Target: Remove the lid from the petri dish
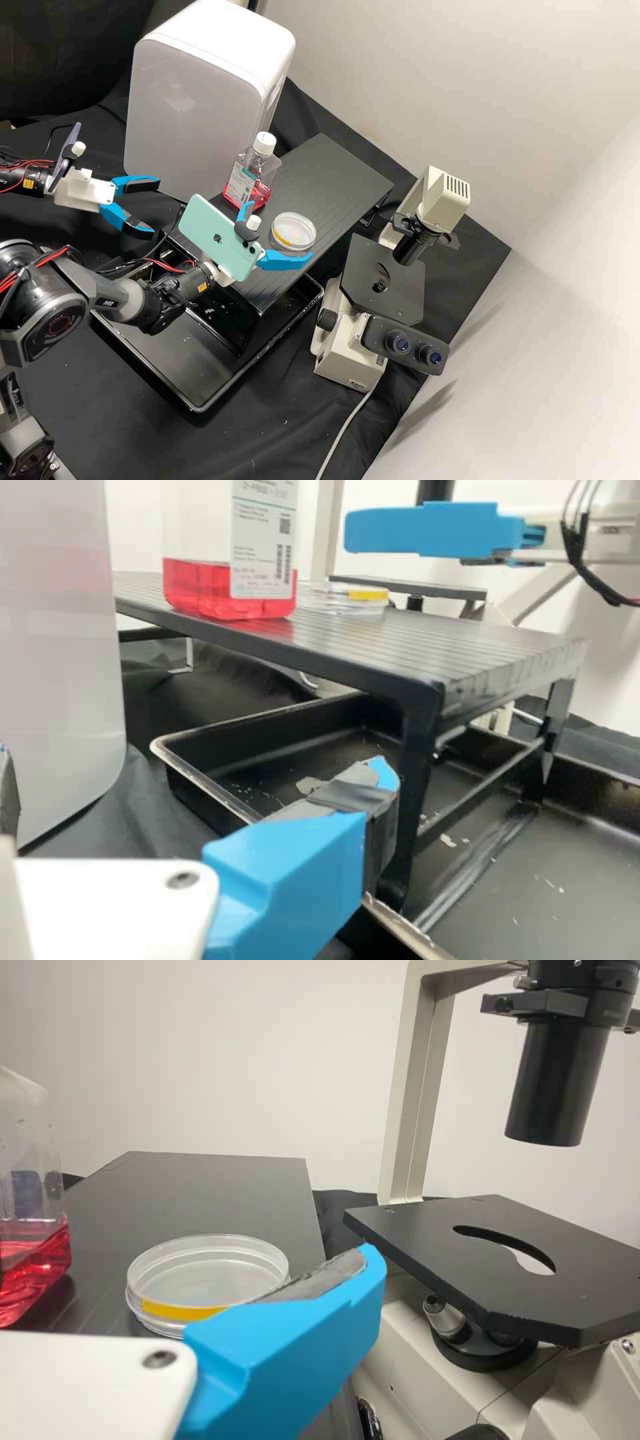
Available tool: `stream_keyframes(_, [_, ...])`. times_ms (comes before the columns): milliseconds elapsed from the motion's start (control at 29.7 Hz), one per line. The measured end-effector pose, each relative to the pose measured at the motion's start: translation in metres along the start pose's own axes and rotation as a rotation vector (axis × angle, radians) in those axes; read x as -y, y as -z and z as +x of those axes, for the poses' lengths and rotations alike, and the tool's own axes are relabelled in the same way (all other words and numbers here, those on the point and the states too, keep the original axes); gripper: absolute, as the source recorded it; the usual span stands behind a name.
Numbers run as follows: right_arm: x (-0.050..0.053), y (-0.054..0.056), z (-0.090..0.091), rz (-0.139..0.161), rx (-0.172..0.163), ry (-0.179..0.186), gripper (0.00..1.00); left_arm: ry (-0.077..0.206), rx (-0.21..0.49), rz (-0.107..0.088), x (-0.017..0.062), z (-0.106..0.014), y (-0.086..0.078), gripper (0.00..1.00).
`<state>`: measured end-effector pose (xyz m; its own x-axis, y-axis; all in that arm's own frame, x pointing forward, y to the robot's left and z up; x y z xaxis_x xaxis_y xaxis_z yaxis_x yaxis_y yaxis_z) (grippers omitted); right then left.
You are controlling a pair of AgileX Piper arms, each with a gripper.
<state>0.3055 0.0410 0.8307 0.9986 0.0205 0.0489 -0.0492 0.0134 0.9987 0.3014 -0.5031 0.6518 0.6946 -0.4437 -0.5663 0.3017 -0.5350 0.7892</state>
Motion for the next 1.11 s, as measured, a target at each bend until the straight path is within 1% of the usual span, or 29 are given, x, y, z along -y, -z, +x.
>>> stream_keyframes(101, [0.0, 0.0, 0.0, 0.0, 0.0, 0.0, 1.0, -0.007, -0.005, -0.005, 0.001, 0.004, 0.001, 1.0])
stream_keyframes(202, [0.0, 0.0, 0.0, 0.0, 0.0, 0.0, 1.0, 0.002, -0.006, -0.011, 0.0069, 0.009, 0.002, 1.0])
stream_keyframes(303, [0.0, 0.0, 0.0, 0.0, 0.0, 0.0, 1.0, 0.021, 0.001, -0.009, 0.0142, 0.013, 0.0, 1.0])
stream_keyframes(371, [0.0, 0.0, 0.0, 0.0, 0.0, 0.0, 1.0, 0.028, 0.009, 0.01, 0.0179, 0.017, -0.001, 1.0])
stream_keyframes(405, [0.0, 0.0, 0.0, 0.0, 0.0, 0.0, 1.0, 0.035, 0.013, 0.009, 0.0214, 0.019, -0.002, 1.0])
stream_keyframes(472, [0.0, 0.0, 0.0, 0.0, 0.0, 0.0, 1.0, 0.039, 0.013, 0.005, 0.0241, 0.02, -0.002, 1.0])
stream_keyframes(506, [0.0, 0.0, 0.0, 0.0, 0.0, 0.0, 1.0, 0.036, 0.006, 0.002, 0.0239, 0.021, -0.001, 1.0])
stream_keyframes(607, [0.0, 0.0, 0.0, 0.0, 0.0, 0.0, 1.0, 0.033, 0.001, 0.006, 0.0233, 0.022, -0.001, 1.0])
stream_keyframes(674, [0.0, 0.0, 0.0, 0.0, 0.0, 0.0, 1.0, 0.033, 0.003, 0.028, 0.0233, 0.022, -0.001, 1.0])
stream_keyframes(708, [0.0, 0.0, 0.0, 0.0, 0.0, 0.0, 1.0, 0.033, 0.003, 0.033, 0.0233, 0.022, -0.001, 1.0])
stream_keyframes(742, [0.0, 0.0, 0.0, 0.0, 0.0, 0.0, 1.0, 0.033, 0.005, 0.044, 0.0236, 0.022, -0.002, 1.0])
stream_keyframes(809, [0.0, 0.0, 0.0, 0.0, 0.0, 0.0, 1.0, 0.033, 0.006, 0.055, 0.0236, 0.022, -0.002, 1.0])
stream_keyframes(910, [0.0, 0.0, 0.0, 0.0, 0.0, 0.0, 1.0, 0.031, 0.002, 0.056, 0.0234, 0.022, -0.002, 1.0])
stream_keyframes(978, [0.0, 0.0, 0.0, 0.0, 0.0, 0.0, 1.0, 0.031, 0.0, 0.067, 0.0233, 0.022, -0.001, 1.0])
stream_keyframes(1113, [0.0, 0.0, 0.0, 0.0, 0.0, 0.0, 1.0, 0.032, -0.001, 0.067, 0.0238, 0.022, -0.002, 1.0])
